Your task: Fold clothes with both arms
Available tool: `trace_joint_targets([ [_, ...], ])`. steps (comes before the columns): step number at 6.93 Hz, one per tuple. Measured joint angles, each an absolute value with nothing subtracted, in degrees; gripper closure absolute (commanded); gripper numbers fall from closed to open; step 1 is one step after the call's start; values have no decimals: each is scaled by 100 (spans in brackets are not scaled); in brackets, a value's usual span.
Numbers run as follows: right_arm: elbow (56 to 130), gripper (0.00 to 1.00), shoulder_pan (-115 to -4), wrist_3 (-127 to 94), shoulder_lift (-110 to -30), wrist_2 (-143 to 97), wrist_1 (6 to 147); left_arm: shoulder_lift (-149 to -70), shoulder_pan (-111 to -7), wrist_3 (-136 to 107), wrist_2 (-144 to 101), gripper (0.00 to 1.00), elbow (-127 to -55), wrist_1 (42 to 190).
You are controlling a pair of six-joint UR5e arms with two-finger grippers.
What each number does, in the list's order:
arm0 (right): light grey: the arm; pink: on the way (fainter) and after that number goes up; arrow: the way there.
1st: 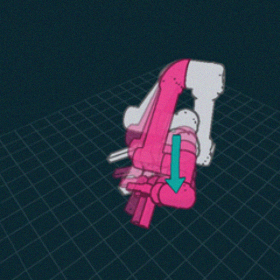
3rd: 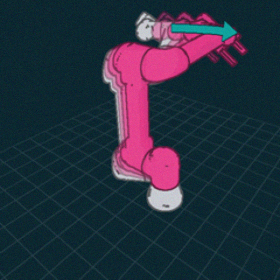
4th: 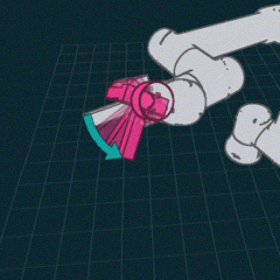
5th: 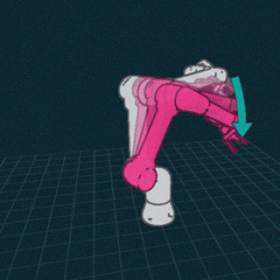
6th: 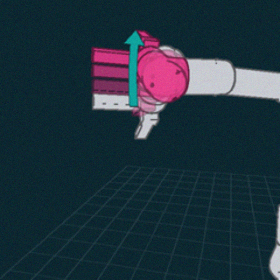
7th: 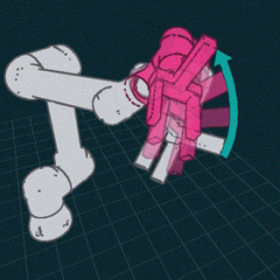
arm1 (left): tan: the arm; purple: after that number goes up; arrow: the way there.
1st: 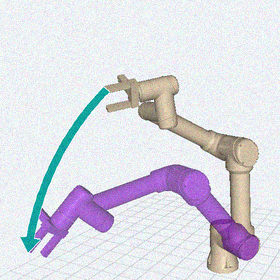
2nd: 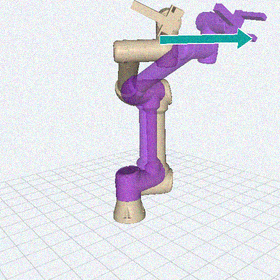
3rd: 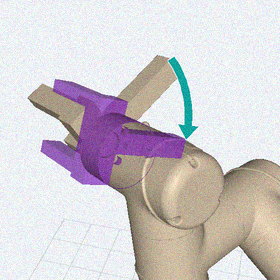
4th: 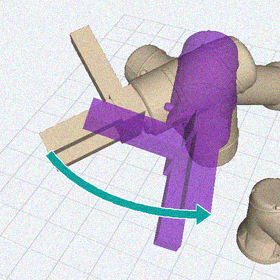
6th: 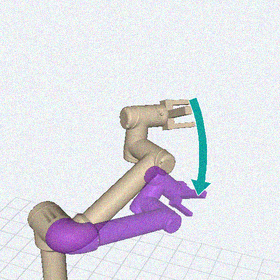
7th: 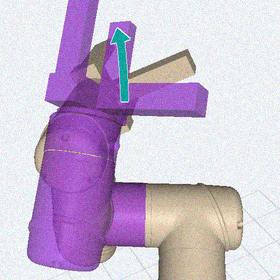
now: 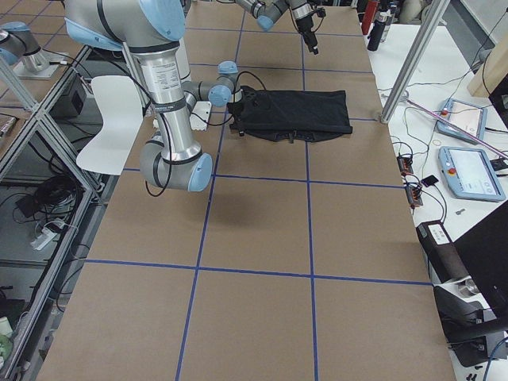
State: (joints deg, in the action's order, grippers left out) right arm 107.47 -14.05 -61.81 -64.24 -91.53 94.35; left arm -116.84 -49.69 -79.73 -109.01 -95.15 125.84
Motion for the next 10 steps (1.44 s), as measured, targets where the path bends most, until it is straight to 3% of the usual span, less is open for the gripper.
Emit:
trace_joint_targets([
  [6, 10898, 1, -1889, -5985, -6757, -9606, 9428, -11723, -4951, -7989, -10931, 0, -9598, 12568],
  [10, 10906, 1, -2021, -5960, -6557, -9660, 9431, -11717, -4948, -7945, -10935, 0, -9557, 12574],
])
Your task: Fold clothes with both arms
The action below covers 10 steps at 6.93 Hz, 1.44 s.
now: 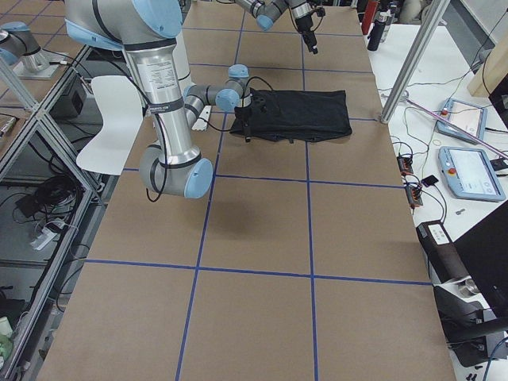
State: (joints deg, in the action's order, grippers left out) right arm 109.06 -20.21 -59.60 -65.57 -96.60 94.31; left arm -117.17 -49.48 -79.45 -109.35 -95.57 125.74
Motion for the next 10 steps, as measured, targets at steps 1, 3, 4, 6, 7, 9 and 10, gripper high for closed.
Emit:
trace_joint_targets([
  [1, 10876, 1, -2102, -5929, -6413, -9657, 9430, -11710, -4948, -7934, -10939, 0, -9547, 12576],
  [3, 10661, 1, -2218, -5820, -6129, -9648, 9407, -11698, -4948, -7929, -10942, 0, -9539, 12579],
  [4, 10533, 1, -2295, -5689, -6028, -9637, 9393, -11694, -4948, -7926, -10942, 0, -9537, 12583],
  [6, 10222, 1, -2402, -5504, -5821, -9620, 9374, -11698, -4948, -7920, -10945, 0, -9536, 12582],
  [7, 10033, 1, -2423, -5475, -5673, -9617, 9371, -11703, -4948, -7919, -10949, 0, -9537, 12582],
  [9, 9853, 1, -2471, -5409, -5577, -9617, 9369, -11709, -4948, -7919, -10951, 0, -9544, 12584],
  [10, 9794, 1, -2517, -5353, -5577, -9623, 9369, -11711, -4948, -7919, -10951, 0, -9544, 12583],
])
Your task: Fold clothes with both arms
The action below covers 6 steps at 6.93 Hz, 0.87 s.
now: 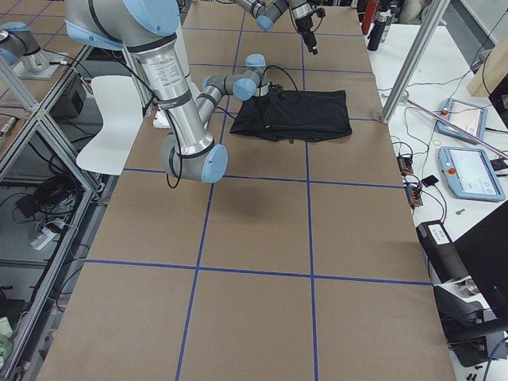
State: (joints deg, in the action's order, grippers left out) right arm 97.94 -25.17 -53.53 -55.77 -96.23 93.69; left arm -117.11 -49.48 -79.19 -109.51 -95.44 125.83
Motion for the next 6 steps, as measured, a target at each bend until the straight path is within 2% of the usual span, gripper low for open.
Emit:
trace_joint_targets([
  [6, 9660, 1, -2641, -5284, -5595, -9707, 9378, -11713, -4957, -7919, -11030, 0, -9554, 12568],
])
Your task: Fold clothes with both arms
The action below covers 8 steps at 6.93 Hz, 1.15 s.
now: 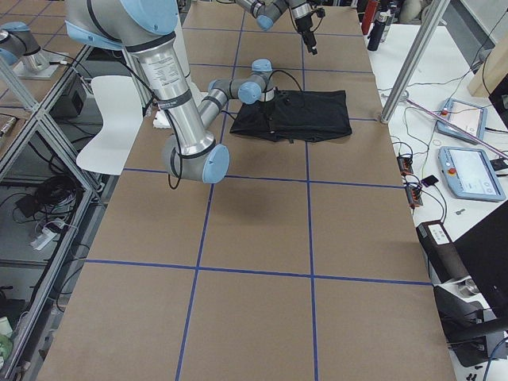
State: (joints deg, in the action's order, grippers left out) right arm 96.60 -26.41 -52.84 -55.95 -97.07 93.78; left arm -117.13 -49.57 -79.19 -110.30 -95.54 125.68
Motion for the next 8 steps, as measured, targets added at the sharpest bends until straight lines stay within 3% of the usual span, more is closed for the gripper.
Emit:
trace_joint_targets([
  [8, 9544, 1, -2506, -5301, -5583, -9784, 9369, -11723, -4949, -7919, -11030, 0, -9553, 12568],
])
